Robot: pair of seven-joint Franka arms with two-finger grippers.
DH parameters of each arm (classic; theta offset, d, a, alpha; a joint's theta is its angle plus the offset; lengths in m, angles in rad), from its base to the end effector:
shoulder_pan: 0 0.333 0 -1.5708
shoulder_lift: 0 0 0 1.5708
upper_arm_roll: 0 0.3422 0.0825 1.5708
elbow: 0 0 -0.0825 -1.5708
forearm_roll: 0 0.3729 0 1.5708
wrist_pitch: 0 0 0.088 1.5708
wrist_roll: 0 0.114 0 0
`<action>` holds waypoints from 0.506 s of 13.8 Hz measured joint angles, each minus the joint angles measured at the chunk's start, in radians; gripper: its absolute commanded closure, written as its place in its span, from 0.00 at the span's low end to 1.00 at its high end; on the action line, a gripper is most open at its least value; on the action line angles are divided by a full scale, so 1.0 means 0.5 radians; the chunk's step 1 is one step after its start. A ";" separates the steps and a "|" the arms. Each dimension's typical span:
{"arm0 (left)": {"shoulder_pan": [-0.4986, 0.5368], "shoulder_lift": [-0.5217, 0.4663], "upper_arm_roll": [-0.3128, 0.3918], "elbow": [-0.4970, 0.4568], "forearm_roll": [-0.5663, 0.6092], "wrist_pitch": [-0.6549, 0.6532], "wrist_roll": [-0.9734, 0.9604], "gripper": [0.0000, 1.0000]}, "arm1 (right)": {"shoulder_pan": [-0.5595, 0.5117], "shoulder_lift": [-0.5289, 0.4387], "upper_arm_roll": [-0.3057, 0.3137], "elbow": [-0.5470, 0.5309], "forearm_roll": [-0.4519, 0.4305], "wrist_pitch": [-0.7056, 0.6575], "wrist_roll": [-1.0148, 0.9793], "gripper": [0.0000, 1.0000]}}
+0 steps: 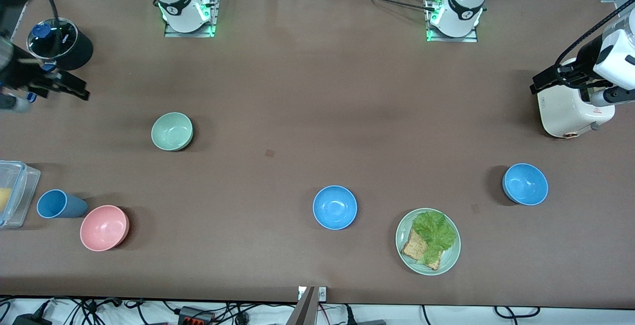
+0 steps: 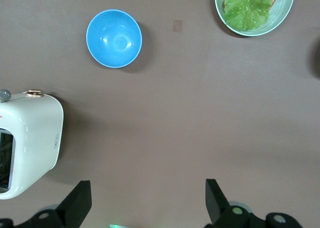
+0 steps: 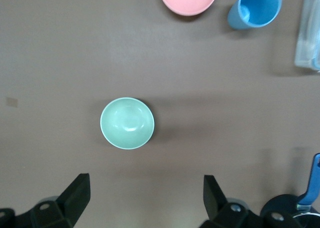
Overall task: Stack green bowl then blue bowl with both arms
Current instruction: 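Reach the green bowl with the right gripper while the left gripper approaches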
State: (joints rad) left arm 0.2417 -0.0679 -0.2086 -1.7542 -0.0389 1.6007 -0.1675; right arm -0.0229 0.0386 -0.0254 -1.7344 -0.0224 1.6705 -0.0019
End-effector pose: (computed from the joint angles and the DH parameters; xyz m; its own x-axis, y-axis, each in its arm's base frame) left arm 0.5173 0.0093 0.5971 0.9753 0.2019 -0.0898 0.2035 -0.9790 0.0097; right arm 0.5526 -0.0288 0.5553 0.9938 -0.0440 -0.1024 -0.0419 -0.9989 0.0227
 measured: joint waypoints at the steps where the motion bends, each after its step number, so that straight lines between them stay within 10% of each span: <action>1: 0.001 0.001 0.002 0.002 0.000 0.000 0.000 0.00 | 0.000 0.093 0.001 -0.017 0.000 0.032 0.001 0.00; 7: 0.060 0.165 0.017 0.008 0.075 0.070 0.018 0.00 | -0.001 0.662 0.002 -0.117 0.000 0.380 0.002 0.00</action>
State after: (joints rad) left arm 0.2718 0.0144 -0.2002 -1.7500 -0.0016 1.6358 -0.1585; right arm -0.0233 0.3696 -0.0246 -1.7931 -0.0226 1.8604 -0.0009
